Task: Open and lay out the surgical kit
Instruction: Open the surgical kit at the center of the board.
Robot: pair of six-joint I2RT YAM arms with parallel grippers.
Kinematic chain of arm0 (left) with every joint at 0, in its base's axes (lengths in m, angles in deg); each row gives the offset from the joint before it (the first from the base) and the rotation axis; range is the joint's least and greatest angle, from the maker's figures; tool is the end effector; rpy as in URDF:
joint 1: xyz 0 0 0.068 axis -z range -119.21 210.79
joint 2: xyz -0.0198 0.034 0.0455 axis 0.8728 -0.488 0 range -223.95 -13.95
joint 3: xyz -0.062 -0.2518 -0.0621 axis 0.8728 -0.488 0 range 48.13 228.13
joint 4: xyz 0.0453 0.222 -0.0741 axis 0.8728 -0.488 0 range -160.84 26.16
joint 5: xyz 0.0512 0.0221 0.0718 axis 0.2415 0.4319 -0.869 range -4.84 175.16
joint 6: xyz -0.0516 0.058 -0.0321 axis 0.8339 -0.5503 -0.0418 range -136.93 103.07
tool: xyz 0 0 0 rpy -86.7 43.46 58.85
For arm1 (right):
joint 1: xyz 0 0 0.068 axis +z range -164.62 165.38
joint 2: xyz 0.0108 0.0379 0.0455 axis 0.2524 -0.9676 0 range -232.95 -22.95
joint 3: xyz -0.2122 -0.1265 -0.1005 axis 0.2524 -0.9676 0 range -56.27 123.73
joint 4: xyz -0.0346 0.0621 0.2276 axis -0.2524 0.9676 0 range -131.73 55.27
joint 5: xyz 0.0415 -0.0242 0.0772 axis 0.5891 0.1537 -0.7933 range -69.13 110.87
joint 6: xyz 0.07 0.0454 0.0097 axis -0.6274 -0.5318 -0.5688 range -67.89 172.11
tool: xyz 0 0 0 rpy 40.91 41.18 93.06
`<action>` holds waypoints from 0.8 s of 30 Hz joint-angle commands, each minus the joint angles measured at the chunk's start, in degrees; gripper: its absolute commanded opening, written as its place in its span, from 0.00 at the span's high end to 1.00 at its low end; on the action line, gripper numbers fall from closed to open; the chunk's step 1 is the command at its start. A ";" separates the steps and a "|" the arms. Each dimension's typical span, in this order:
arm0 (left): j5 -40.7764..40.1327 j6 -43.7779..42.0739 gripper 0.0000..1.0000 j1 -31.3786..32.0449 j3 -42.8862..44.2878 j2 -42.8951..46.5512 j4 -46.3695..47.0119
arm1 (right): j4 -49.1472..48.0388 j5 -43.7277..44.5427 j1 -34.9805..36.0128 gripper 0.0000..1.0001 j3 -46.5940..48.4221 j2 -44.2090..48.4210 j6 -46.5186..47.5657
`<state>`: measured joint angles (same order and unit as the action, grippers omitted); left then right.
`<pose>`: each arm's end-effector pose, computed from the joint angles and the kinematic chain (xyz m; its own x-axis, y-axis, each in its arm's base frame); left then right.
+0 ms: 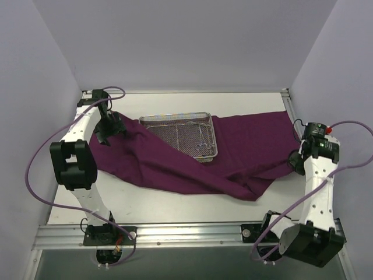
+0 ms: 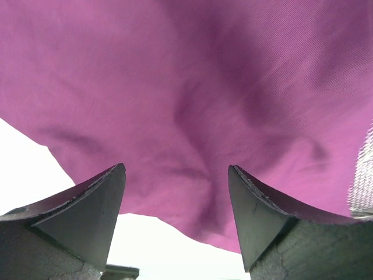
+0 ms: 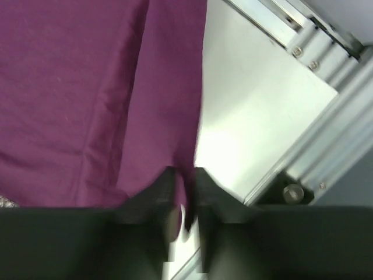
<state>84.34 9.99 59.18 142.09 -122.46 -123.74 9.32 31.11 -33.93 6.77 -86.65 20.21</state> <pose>0.3694 0.0114 0.2183 -0.8443 -0.4765 -0.2453 -0.4643 0.8789 -0.1091 0.2010 -0.0842 0.2871 -0.4019 0.6919 -0.5999 0.7559 0.6204 0.2091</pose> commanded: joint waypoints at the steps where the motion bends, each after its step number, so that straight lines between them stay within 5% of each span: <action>1: -1.03 0.16 0.20 -0.41 -1.67 4.71 2.42 | 10.37 1.45 -0.46 0.72 0.41 6.13 -0.35; 3: 0.28 -0.28 0.18 -0.33 -0.53 4.01 2.68 | 13.88 -1.97 -0.46 0.50 -0.20 5.70 -0.53; 5: 0.56 -0.64 0.17 0.02 1.49 1.56 1.99 | 15.39 -5.21 -0.55 0.38 -0.47 5.52 0.69; 6: 0.29 -0.55 0.17 0.11 2.89 0.59 0.33 | 15.49 -7.06 -0.55 0.23 -0.38 5.87 1.22; 9: -1.37 -0.20 0.17 0.55 9.04 -3.28 -1.62 | 13.65 -7.17 -0.55 0.06 2.34 6.31 3.07; 16: -2.61 0.94 0.18 3.08 24.68 -14.08 -6.72 | 8.64 -16.90 -0.46 0.05 5.51 1.48 4.21; 24: -5.94 6.30 0.19 7.40 36.47 -21.22 -14.10 | 6.87 -17.62 0.06 0.09 8.05 -1.25 4.13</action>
<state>80.80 13.12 65.41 174.52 -142.85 -132.90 16.03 14.98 -34.09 11.78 -87.40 23.73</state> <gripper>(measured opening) 0.807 0.916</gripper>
